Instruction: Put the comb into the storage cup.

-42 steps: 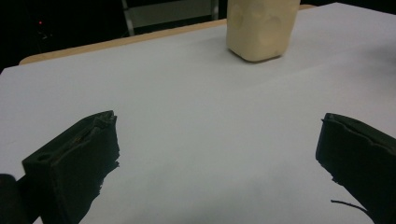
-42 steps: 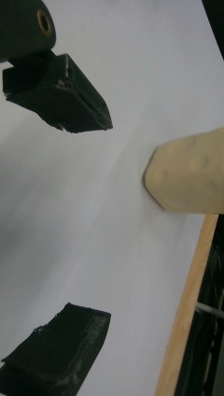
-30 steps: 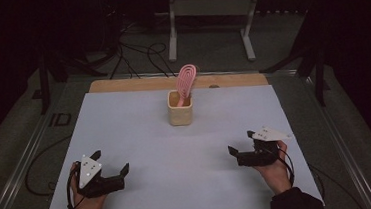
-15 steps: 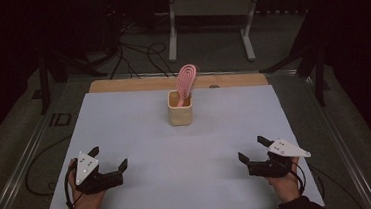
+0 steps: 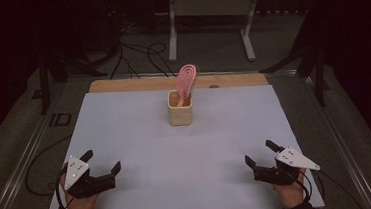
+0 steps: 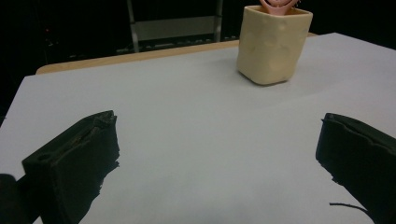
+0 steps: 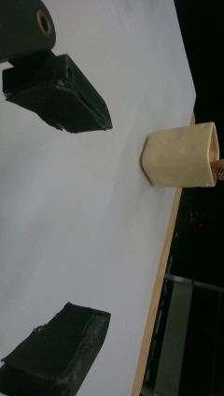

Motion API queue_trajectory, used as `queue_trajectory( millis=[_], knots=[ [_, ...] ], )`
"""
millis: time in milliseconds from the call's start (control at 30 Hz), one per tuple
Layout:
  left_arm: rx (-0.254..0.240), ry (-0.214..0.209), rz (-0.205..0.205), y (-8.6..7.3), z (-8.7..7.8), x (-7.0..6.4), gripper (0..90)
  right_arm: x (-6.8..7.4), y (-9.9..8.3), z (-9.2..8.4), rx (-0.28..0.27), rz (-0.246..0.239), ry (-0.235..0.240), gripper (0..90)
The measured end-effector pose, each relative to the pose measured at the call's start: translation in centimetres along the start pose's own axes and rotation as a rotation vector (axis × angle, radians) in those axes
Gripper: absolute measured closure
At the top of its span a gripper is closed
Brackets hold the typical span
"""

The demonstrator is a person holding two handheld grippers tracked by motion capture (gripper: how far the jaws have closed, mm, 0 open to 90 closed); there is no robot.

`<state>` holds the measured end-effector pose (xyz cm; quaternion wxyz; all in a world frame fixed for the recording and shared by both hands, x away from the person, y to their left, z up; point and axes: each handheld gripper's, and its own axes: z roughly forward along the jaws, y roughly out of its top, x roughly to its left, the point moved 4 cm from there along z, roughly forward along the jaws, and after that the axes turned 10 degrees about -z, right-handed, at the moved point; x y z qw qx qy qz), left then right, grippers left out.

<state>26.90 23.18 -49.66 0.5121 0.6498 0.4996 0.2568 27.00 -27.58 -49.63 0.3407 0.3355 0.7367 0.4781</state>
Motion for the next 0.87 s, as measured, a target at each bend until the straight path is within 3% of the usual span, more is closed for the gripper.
queue_trajectory(
  millis=[467, 867],
  knots=[
    [0.0, 0.002, 0.031, -0.08, 0.17, -0.49, 0.0, -0.28, -0.6, -0.14, 0.019, 0.017, -0.024, 7.8],
    [0.011, -0.004, 0.045, -0.15, 0.48, -0.83, 0.0, -0.19, -0.75, 0.01, 0.025, 0.023, -0.013, 7.8]
  ],
)
